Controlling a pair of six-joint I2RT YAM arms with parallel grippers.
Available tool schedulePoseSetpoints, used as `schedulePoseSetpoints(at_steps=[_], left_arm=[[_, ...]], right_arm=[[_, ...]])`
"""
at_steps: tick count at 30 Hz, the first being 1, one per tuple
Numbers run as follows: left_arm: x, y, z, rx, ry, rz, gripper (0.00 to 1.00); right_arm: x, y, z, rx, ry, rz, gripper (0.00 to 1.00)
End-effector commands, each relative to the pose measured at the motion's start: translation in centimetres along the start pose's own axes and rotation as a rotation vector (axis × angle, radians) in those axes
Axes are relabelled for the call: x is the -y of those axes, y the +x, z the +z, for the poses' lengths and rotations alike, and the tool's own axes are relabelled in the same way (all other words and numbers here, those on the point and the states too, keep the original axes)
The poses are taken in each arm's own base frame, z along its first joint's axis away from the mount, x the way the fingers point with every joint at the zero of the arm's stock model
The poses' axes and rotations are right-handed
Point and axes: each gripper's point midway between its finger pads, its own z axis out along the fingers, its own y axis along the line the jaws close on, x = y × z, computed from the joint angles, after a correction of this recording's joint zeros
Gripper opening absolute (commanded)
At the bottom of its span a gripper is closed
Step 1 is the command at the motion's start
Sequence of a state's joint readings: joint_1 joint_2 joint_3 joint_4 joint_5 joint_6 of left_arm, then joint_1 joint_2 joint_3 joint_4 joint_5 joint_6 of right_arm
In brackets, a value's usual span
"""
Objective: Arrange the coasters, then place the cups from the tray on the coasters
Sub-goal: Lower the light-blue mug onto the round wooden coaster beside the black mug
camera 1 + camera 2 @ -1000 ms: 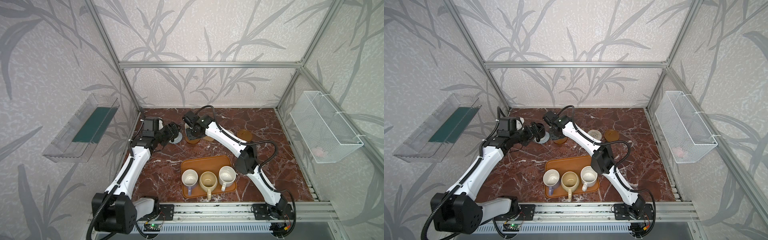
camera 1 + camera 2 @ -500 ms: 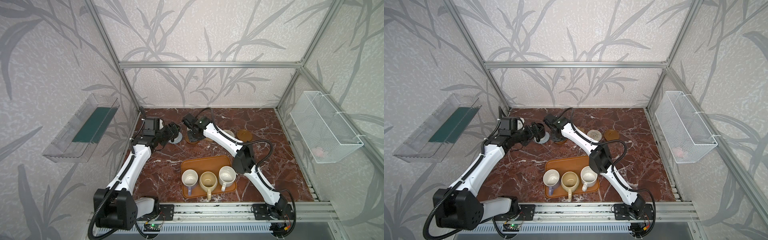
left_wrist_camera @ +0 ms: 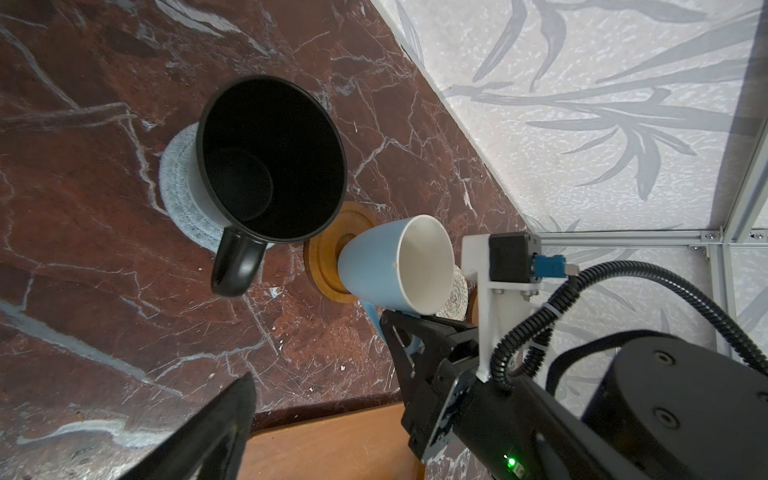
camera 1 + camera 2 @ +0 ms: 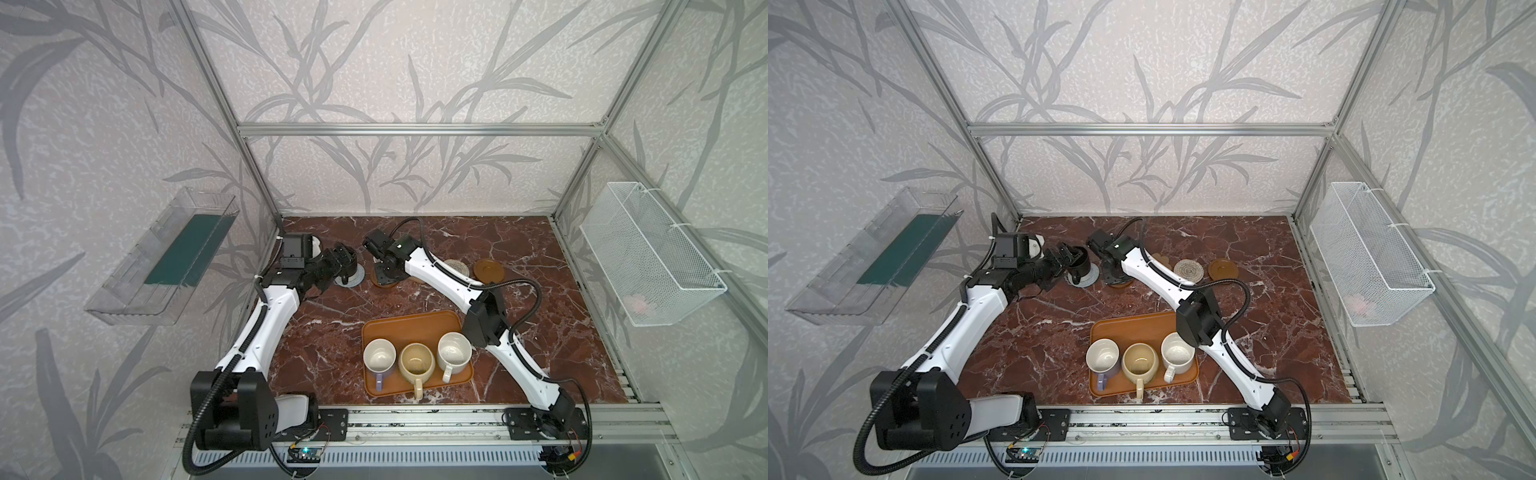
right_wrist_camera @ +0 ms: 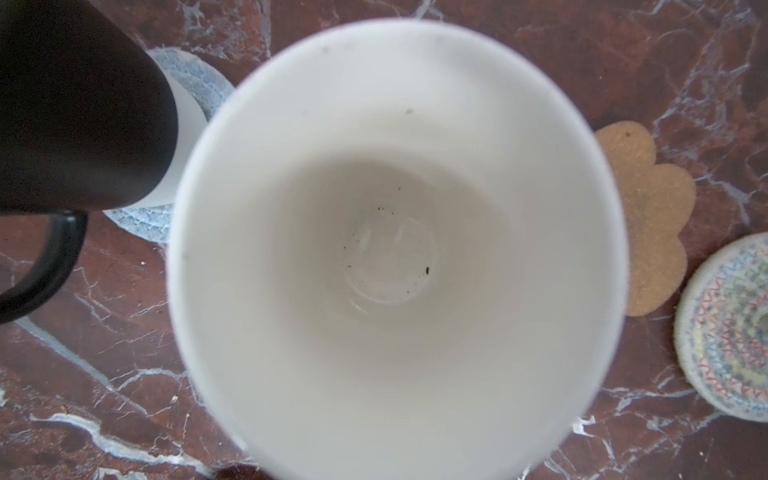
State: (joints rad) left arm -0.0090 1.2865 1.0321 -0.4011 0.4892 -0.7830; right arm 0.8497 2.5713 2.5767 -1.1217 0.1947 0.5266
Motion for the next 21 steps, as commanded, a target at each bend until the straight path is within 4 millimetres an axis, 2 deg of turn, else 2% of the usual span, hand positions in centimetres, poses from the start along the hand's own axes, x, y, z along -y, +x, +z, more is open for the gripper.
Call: schedulePoseSetpoints(at_steps=[1,18,21], left_arm=[[0.4,-0.2,-0.1,0.005,0.020,-0.001,0.98],[0.3,0.1,0.0,-0.001,0.037,-0.027,0.97],[0.2,0.3,0.0,-0.003,0.035,-0.026,0.97]], right_arm=[[-0.2,-2.4,-1.0,0.088,-0.011,0.015,0.00],[-0.6,-0.9,0.9,0.026,-0.022,0.041,0.00],[-1.0,-0.9,0.9,0.023,-0.041,0.045,0.02]])
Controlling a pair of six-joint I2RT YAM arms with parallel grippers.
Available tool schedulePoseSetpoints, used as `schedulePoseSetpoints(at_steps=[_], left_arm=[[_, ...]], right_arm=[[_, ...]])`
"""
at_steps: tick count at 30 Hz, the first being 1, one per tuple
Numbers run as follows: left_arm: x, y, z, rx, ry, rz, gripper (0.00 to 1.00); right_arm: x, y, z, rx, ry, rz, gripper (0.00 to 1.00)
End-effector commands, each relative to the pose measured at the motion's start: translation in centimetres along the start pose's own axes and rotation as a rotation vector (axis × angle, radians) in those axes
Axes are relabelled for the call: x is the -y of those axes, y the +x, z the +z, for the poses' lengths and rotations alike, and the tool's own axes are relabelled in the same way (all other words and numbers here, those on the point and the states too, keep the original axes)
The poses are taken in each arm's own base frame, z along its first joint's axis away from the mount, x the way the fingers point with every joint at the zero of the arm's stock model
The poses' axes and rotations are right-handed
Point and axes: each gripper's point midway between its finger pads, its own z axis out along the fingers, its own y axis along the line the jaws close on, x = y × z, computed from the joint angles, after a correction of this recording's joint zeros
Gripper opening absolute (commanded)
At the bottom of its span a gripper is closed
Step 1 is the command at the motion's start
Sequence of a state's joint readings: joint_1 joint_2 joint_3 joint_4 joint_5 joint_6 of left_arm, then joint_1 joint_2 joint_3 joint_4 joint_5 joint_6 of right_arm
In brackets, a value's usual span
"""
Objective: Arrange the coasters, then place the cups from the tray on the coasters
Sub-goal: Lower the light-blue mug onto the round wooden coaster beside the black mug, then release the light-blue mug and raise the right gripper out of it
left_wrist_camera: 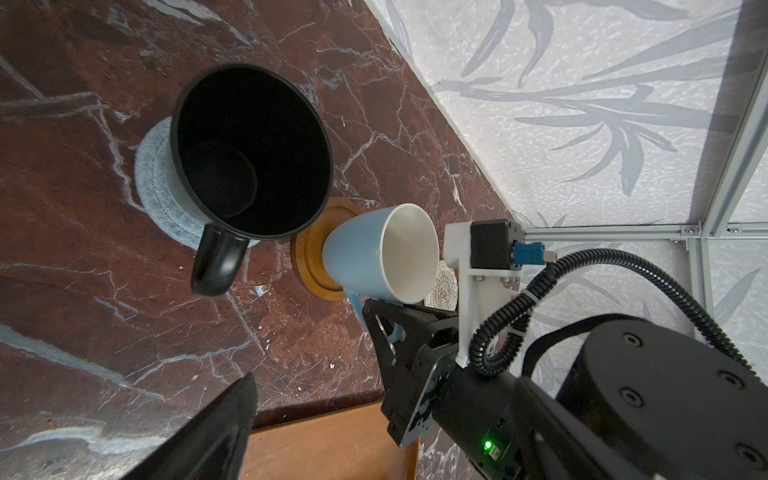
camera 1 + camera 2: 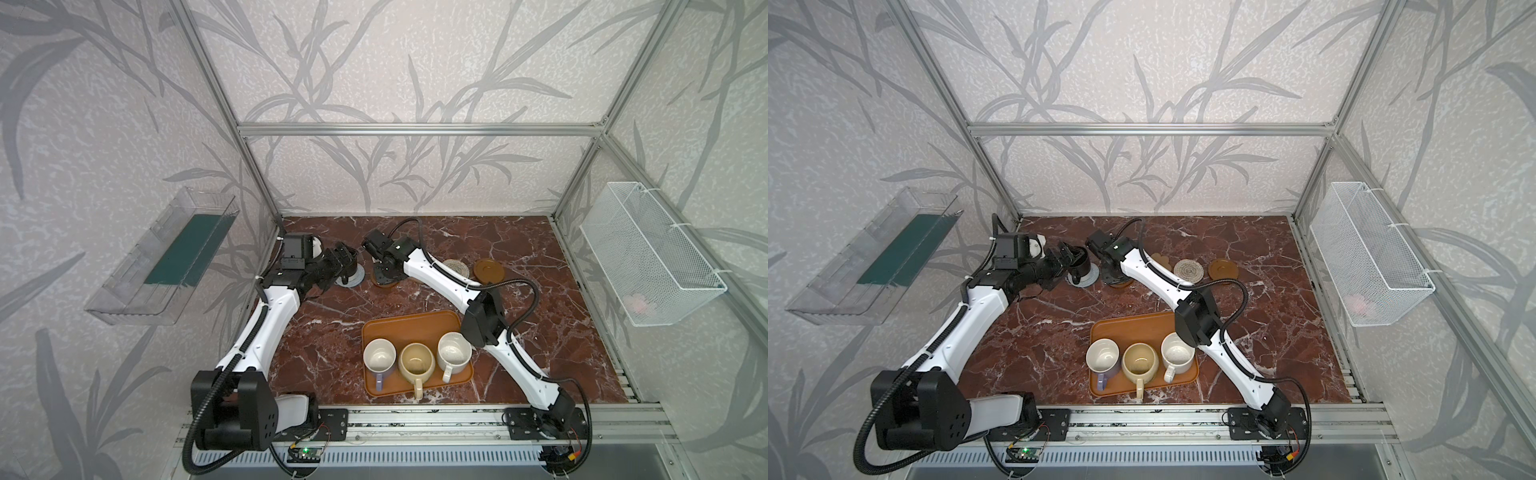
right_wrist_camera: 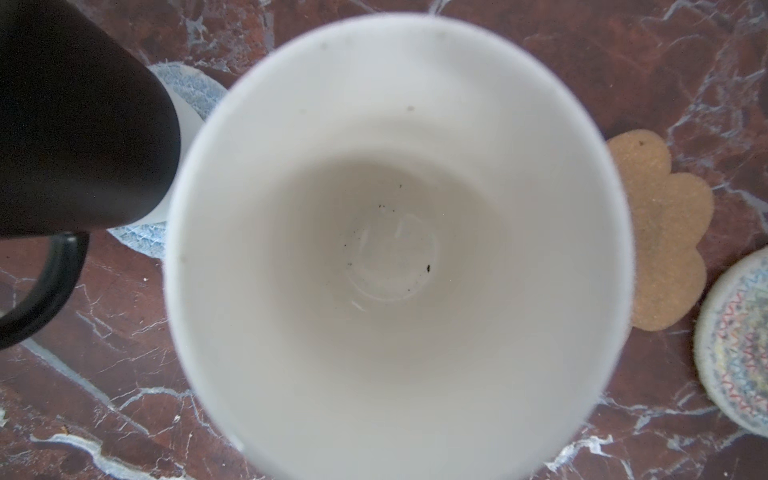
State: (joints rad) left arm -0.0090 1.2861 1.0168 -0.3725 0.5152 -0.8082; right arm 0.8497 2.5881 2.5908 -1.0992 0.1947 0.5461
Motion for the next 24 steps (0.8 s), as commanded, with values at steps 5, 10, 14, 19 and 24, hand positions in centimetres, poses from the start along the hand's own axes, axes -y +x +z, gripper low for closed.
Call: schedulePoseSetpoints(at_steps=[5,10,14,19,24], left_arm=[[-0.3,0.4,-0.2,0.002,0.011,-0.016,0.98],[-0.4,0.5,-0.2,0.000,0.007,-0.016,0.97],[-0.3,0.5,-0.3,0.002,0.011,-0.015,0.97],[-0.2,0.4,-0.4,0.004,0.014,-0.015,0.97],[-0.2,0.5,-0.5,0.007,0.015,-0.014,0.97]], right_arm=[[-1.0,-0.3,0.6,0.004,-0.044,0.026,0.14],[-0.7,0.1,1.0,-0.009,-0.029,0.027,0.18],[-0.6,0.1,1.0,-0.015,-0.028,0.032,0.18],[-0.7,0.3,0.6,-0.024,-0.038,0.030,0.27],[-0.9,0.1,0.0,-0.018,-0.049,0.033,0.32]])
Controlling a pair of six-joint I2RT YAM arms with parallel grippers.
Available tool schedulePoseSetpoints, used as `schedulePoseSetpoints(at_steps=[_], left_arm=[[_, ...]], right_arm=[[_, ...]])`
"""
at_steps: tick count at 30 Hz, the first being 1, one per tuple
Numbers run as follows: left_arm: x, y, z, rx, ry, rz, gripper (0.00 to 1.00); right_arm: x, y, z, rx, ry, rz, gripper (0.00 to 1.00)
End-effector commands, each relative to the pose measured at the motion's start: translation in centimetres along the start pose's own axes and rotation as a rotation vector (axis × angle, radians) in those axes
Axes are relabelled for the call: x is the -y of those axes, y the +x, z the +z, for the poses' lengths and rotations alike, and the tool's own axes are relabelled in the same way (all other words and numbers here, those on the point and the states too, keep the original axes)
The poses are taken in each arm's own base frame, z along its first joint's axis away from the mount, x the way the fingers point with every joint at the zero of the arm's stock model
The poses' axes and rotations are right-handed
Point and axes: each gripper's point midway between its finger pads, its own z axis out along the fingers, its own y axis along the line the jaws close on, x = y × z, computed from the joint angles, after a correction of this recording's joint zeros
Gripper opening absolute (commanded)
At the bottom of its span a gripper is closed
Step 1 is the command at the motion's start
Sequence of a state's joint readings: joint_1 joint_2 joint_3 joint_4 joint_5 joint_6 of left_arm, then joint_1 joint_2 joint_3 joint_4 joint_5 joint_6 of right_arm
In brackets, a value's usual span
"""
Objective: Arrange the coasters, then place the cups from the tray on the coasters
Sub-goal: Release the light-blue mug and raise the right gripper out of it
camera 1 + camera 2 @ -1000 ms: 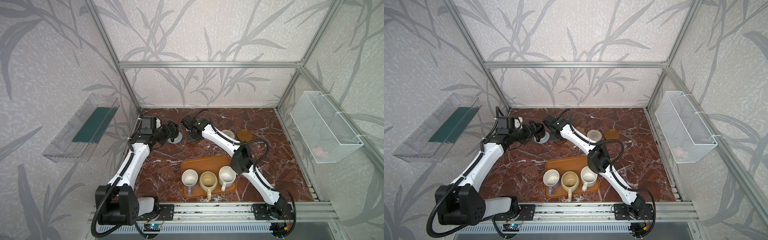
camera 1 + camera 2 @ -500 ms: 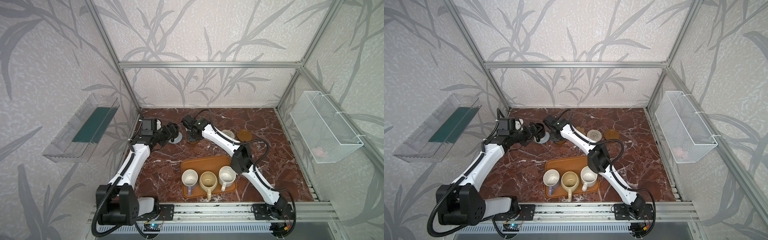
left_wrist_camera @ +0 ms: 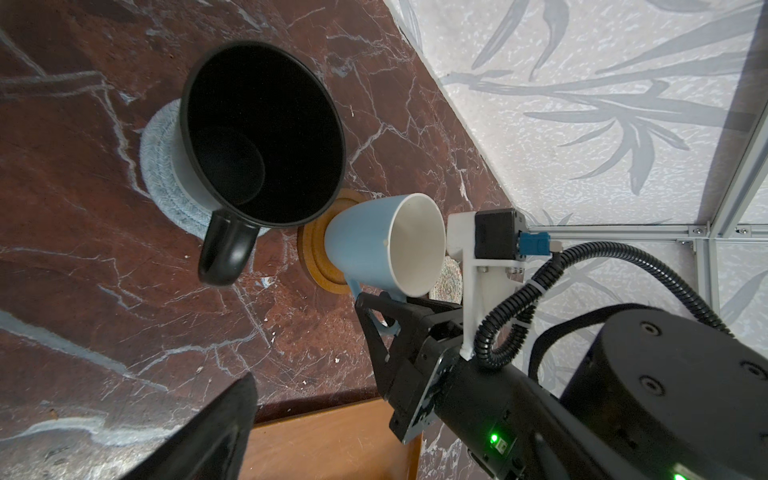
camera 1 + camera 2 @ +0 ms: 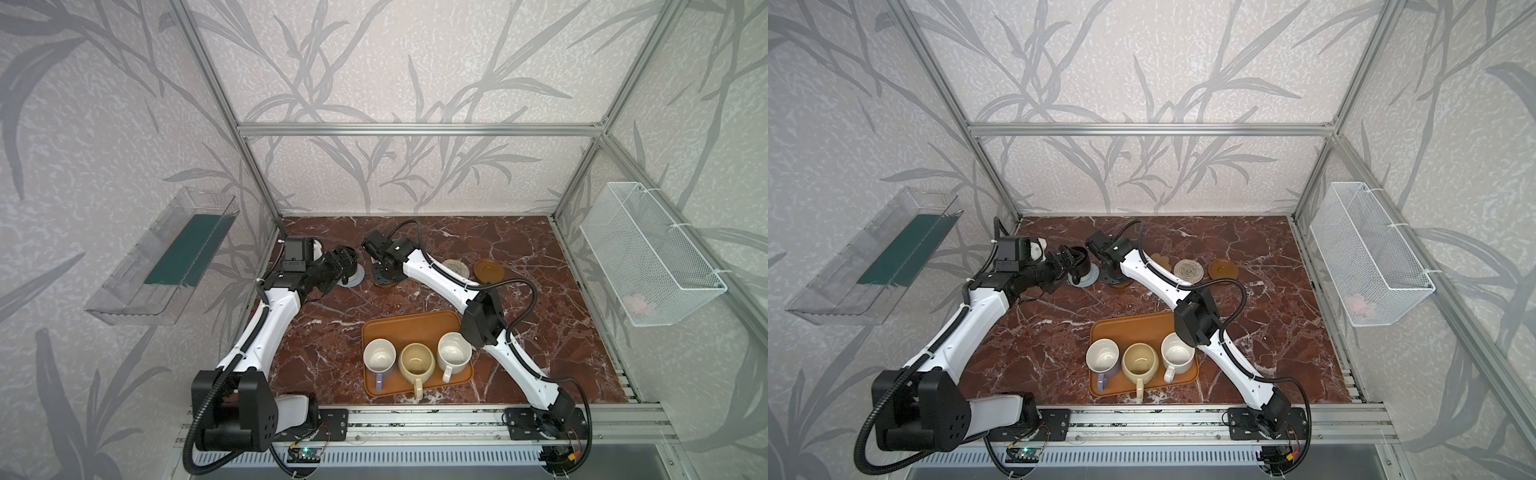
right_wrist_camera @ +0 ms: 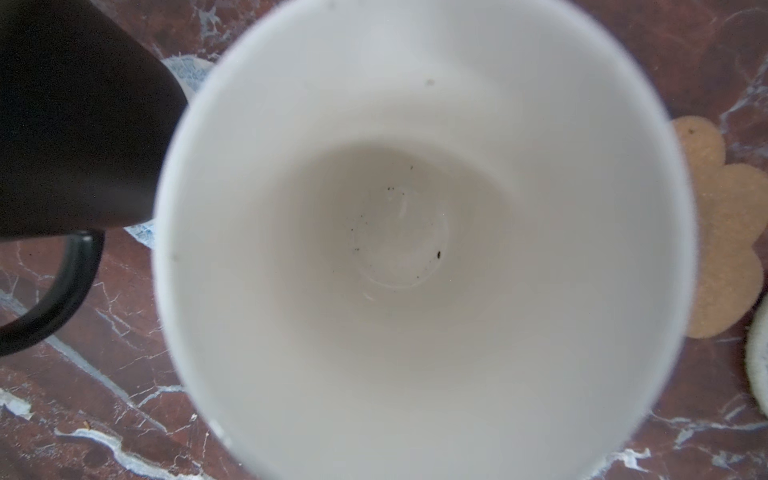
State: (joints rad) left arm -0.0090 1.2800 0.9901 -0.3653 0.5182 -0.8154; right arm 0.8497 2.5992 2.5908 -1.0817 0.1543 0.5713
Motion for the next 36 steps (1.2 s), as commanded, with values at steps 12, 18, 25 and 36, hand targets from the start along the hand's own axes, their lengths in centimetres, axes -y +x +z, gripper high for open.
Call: schedulePoseSetpoints(at_steps=[12,18,25,36], left_arm=[[0.1,0.6,-1.1,0.012,0.019,-0.007,0.97],[0.1,0.7,-1.1,0.012,0.021,-0.013,0.98],[0.2,0.8,-1.2,0.010,0.027,-0.014,0.97],[-0.5,1.8,-1.1,0.001,0.016,-0.020,0.98]], right_arm=[[-1.4,0.2,-1.3,-0.018,-0.072,0.016,0.31],[-1.4,-0.4,-2.6,0.008,-0.069,0.014,0.32],[-1.8,-0.3,-2.8,-0.004,-0.097,0.023,0.32],[-1.1,-0.2,-4.1,0.009,-0.077,0.018,0.43]])
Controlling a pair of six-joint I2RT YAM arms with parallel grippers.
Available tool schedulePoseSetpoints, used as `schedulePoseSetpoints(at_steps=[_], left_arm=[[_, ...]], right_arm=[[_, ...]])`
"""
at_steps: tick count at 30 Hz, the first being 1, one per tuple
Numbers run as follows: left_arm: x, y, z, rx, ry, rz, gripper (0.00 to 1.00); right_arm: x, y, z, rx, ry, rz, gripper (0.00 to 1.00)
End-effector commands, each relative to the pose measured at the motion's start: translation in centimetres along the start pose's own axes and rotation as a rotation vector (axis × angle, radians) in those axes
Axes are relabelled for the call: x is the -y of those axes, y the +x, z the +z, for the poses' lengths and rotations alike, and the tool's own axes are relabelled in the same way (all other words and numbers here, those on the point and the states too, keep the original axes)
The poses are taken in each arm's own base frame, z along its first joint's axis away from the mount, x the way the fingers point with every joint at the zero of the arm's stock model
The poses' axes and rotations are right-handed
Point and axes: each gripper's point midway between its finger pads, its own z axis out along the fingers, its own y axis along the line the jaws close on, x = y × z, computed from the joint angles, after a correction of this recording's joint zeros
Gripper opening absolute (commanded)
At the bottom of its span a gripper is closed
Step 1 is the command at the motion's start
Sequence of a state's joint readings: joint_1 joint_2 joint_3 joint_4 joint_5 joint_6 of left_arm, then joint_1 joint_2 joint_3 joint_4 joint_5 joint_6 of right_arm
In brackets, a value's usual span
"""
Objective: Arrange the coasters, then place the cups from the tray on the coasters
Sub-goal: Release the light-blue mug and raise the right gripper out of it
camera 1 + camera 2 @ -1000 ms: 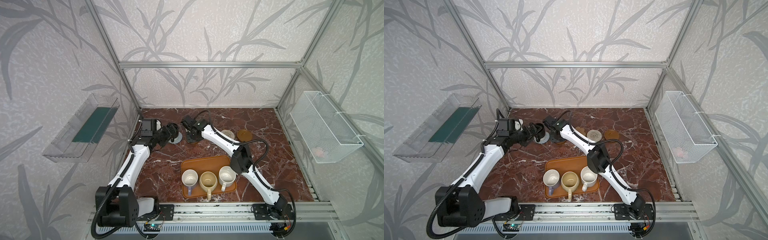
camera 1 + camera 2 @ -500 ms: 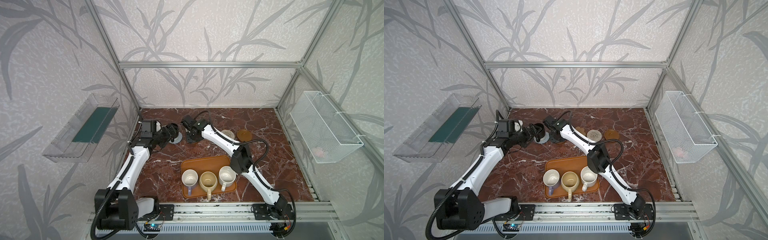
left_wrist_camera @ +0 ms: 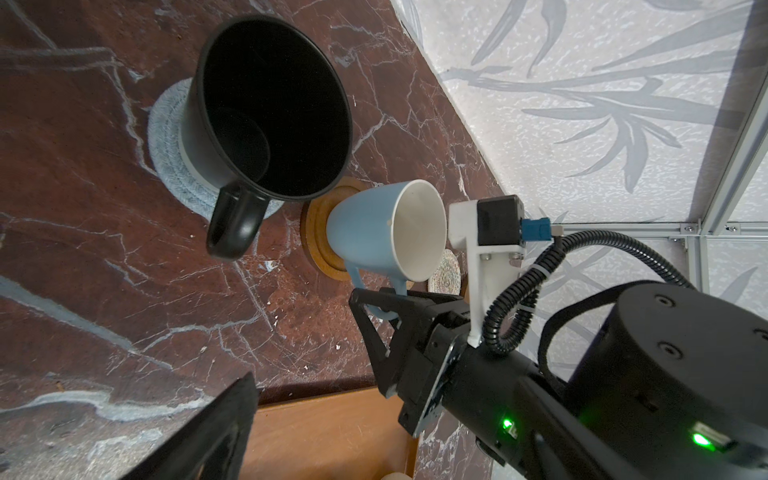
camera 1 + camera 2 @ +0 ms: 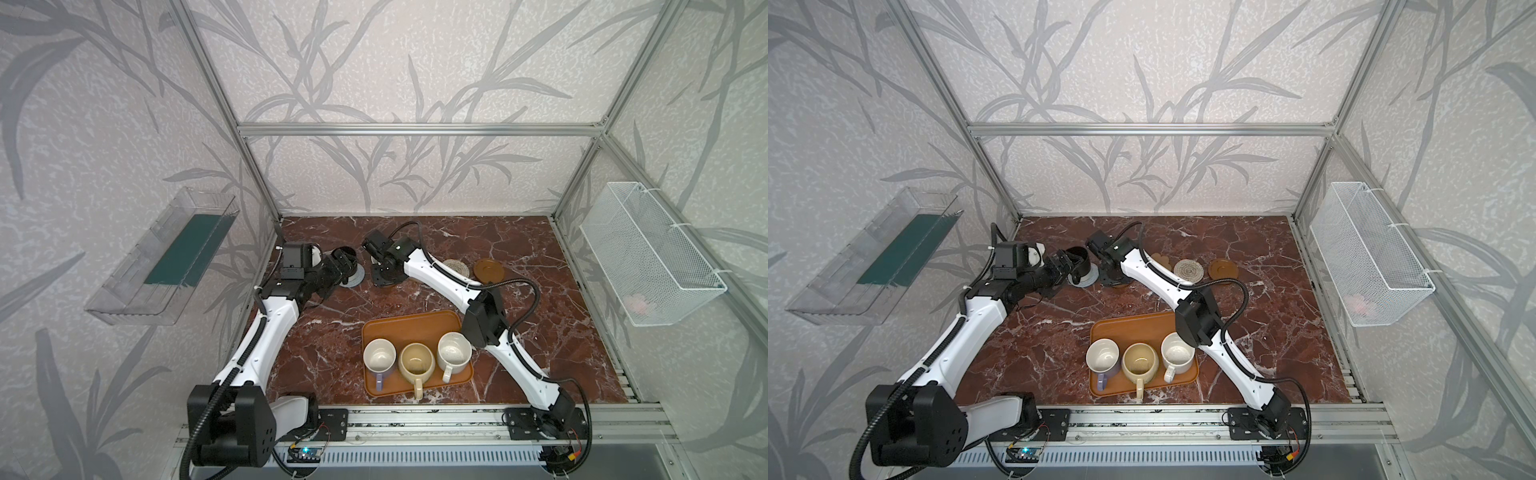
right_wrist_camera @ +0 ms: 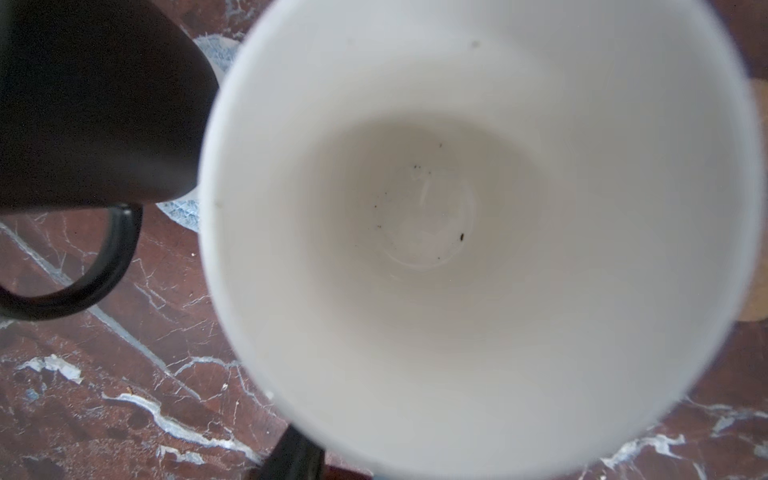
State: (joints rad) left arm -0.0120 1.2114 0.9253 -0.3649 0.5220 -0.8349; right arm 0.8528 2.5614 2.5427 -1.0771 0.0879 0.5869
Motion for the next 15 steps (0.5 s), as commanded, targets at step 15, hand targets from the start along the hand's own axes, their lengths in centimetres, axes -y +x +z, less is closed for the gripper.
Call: schedulePoseSetpoints(at_steps=[15], left_arm=[[-0.4,1.5,0.4,-0.019,0.004,-0.006,0.98]], right_arm=[[-1.6,-0.2,-3.1,0.021,-0.081,0.005,0.37]])
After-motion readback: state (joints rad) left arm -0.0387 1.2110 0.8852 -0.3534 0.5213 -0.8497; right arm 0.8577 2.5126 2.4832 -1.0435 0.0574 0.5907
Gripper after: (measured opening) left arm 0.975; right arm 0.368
